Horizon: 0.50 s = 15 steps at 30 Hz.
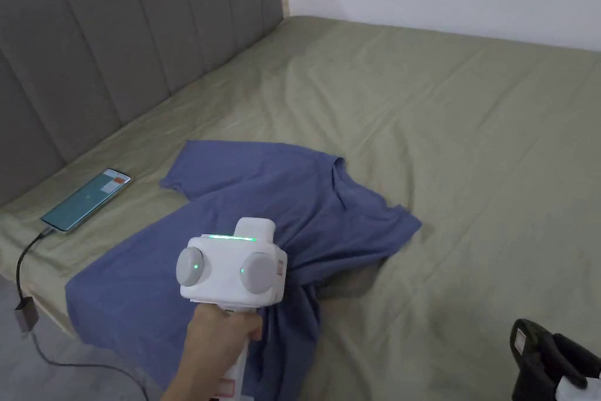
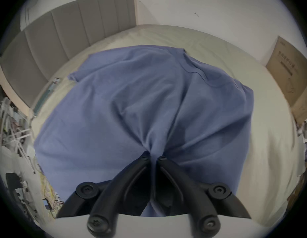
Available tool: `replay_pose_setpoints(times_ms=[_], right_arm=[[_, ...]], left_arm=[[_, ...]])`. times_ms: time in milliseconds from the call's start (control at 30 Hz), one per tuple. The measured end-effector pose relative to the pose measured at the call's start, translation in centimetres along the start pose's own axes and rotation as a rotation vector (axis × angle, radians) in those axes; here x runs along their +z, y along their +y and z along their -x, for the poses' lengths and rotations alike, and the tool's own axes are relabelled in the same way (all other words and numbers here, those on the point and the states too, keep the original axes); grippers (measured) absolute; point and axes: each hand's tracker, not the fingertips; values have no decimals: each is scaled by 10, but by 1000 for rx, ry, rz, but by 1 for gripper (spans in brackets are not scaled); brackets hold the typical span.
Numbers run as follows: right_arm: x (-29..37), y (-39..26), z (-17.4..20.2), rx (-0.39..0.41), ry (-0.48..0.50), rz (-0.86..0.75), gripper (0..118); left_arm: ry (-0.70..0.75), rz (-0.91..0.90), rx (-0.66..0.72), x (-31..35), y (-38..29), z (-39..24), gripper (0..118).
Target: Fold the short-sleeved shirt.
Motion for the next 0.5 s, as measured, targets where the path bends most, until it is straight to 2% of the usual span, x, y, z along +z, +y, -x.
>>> replay_pose_setpoints(times_ms=[233,467,500], right_arm=[[14,4,-11,-20,-26,-15,0],[41,14,-29,-73,-65,-81,0],[47,16,-32,-80,-74,-100,0]], left_arm=[[-79,38,87,14,8,13,1],[-168,-69,198,84,33,31,0],[-177,-92,175,99,39,30,0]])
